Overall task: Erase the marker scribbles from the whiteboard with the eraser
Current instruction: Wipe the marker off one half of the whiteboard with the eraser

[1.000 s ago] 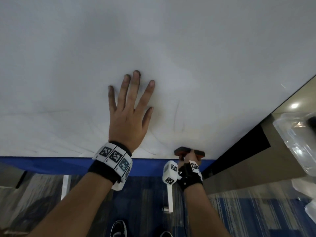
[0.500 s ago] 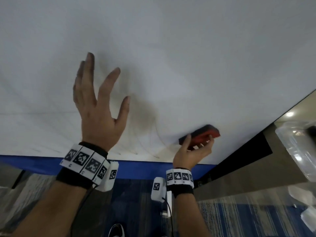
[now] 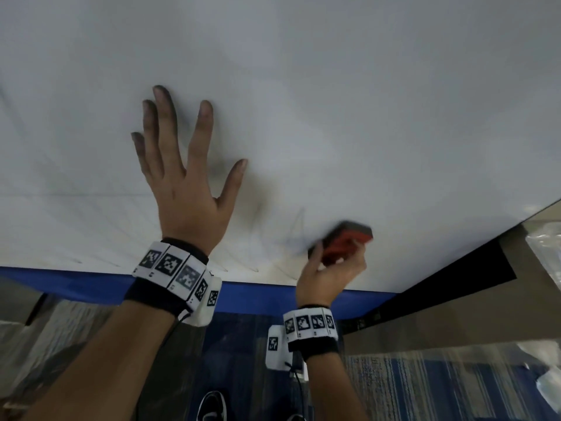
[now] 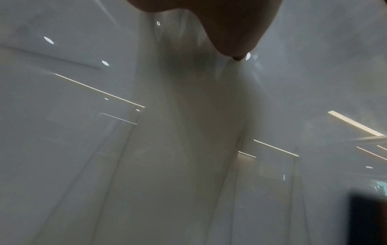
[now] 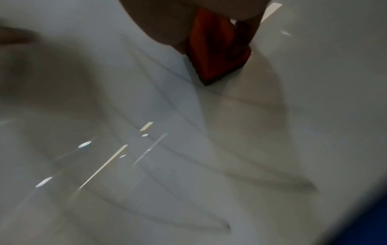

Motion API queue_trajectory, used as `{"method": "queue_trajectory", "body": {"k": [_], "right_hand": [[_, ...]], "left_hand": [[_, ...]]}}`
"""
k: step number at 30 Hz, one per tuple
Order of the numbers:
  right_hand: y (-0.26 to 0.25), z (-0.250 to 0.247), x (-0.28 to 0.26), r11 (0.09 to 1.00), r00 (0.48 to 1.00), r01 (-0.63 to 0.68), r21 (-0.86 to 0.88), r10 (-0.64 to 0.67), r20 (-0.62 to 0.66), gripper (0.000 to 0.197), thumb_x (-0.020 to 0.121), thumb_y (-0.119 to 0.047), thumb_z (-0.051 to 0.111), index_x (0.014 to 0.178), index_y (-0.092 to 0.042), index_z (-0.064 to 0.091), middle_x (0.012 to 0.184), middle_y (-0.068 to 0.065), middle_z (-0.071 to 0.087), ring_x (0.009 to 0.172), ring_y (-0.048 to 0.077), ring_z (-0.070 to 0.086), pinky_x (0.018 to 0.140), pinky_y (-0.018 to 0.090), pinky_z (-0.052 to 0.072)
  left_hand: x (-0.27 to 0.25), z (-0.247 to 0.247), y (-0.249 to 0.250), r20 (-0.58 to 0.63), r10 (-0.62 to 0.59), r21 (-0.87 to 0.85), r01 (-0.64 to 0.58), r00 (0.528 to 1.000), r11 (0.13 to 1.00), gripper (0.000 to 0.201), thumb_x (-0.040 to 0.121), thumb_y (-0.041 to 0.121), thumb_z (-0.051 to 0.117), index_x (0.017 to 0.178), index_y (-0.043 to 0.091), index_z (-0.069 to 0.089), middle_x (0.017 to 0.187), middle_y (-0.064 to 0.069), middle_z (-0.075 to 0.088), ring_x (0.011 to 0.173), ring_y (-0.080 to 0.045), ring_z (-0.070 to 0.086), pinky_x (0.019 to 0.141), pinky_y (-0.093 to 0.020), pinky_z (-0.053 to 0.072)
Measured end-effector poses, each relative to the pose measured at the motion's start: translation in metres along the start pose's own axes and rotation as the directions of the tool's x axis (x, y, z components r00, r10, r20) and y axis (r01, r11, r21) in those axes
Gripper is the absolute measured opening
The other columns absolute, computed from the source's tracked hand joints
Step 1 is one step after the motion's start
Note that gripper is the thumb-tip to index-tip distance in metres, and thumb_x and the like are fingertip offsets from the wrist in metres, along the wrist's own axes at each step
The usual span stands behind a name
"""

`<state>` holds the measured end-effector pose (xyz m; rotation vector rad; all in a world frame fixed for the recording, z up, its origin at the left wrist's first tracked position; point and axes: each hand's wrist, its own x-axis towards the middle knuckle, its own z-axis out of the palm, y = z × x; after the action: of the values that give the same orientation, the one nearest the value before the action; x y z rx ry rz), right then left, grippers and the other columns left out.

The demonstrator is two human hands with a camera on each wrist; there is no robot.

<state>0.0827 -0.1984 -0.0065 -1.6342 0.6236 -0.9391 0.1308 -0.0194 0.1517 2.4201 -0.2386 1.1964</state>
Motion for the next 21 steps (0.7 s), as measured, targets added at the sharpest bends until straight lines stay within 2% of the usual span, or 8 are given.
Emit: {"method": "queue_trajectory", "body": {"k": [4,7,9,11,14,16,18,21], "right_hand": [[0.051,0.007,-0.028,0.925,0.925,-0.379,0.037,0.380,-0.026,0.081,0.089,0.010,0.069,0.154,-0.006,0.024,0.145,0.019,0.040,0.125,0.039,0.050,0.109,0.053,0.046],[0.066,0.013,-0.033,0.793,0.797,-0.598,0.116,0.604,-0.016,0.081,0.083,0.018,0.070,0.149,-0.001,0.026,0.146,0.025,0.041,0.127,0.041,0.051,0.112,0.046,0.043],[0.061,0.014,-0.029,0.781,0.784,-0.614,0.114,0.621,-0.027,0.075,0.083,0.020,0.068,0.143,0.001,0.029,0.139,0.023,0.045,0.117,0.032,0.053,0.112,0.051,0.043],[0.044,0.012,-0.027,0.829,0.834,-0.546,0.122,0.552,-0.015,0.070,0.086,0.017,0.066,0.143,0.000,0.031,0.136,0.021,0.047,0.110,0.028,0.053,0.108,0.051,0.048],[0.018,0.013,-0.034,0.925,0.935,-0.355,0.132,0.350,0.065,0.060,0.090,0.008,0.067,0.139,-0.006,0.038,0.130,0.015,0.051,0.105,0.025,0.056,0.094,0.034,0.054],[0.018,0.023,-0.044,0.935,0.943,-0.330,0.128,0.321,0.088,0.059,0.091,0.006,0.067,0.140,-0.009,0.037,0.125,0.008,0.051,0.101,0.020,0.056,0.090,0.026,0.054],[0.035,0.033,-0.052,0.884,0.894,-0.448,0.135,0.439,0.094,0.067,0.092,0.006,0.066,0.145,-0.012,0.029,0.128,0.008,0.048,0.103,0.021,0.056,0.094,0.031,0.055],[0.075,0.044,-0.066,0.727,0.737,-0.676,0.121,0.667,0.113,0.075,0.089,0.011,0.066,0.145,-0.012,0.023,0.133,0.011,0.043,0.111,0.030,0.053,0.104,0.058,0.049]], "left_hand": [[-0.003,0.005,-0.005,0.002,0.020,0.006,-0.020,1.000,1.000,0.069,0.100,0.045,0.061,0.154,0.013,0.034,0.158,-0.036,0.024,0.150,-0.050,0.021,0.122,-0.065,0.017],[-0.003,0.006,-0.006,0.005,0.018,0.011,-0.018,1.000,1.000,0.067,0.100,0.045,0.061,0.153,0.013,0.036,0.158,-0.036,0.026,0.149,-0.049,0.022,0.121,-0.066,0.018],[-0.004,0.006,-0.005,0.000,0.016,0.005,-0.016,1.000,1.000,0.066,0.100,0.045,0.061,0.153,0.013,0.036,0.157,-0.036,0.027,0.149,-0.048,0.022,0.120,-0.066,0.019],[-0.006,0.007,-0.006,0.002,0.019,0.006,-0.019,1.000,1.000,0.066,0.100,0.045,0.061,0.153,0.014,0.036,0.157,-0.035,0.027,0.149,-0.048,0.022,0.121,-0.066,0.019],[-0.009,0.009,-0.007,-0.003,0.015,0.006,-0.015,1.000,1.000,0.065,0.101,0.045,0.060,0.153,0.013,0.036,0.157,-0.036,0.027,0.149,-0.049,0.023,0.122,-0.065,0.018],[-0.009,0.011,-0.006,-0.007,0.010,0.008,-0.010,1.000,1.000,0.064,0.101,0.045,0.059,0.152,0.013,0.037,0.156,-0.036,0.028,0.148,-0.049,0.024,0.122,-0.065,0.018],[-0.010,0.013,-0.005,-0.007,0.003,0.003,-0.003,1.000,1.000,0.064,0.101,0.044,0.058,0.152,0.012,0.037,0.156,-0.036,0.028,0.148,-0.049,0.024,0.121,-0.066,0.018],[-0.012,0.015,-0.006,-0.002,0.007,0.011,-0.007,1.000,1.000,0.062,0.102,0.043,0.059,0.152,0.011,0.038,0.156,-0.036,0.029,0.148,-0.049,0.024,0.121,-0.066,0.018]]}}
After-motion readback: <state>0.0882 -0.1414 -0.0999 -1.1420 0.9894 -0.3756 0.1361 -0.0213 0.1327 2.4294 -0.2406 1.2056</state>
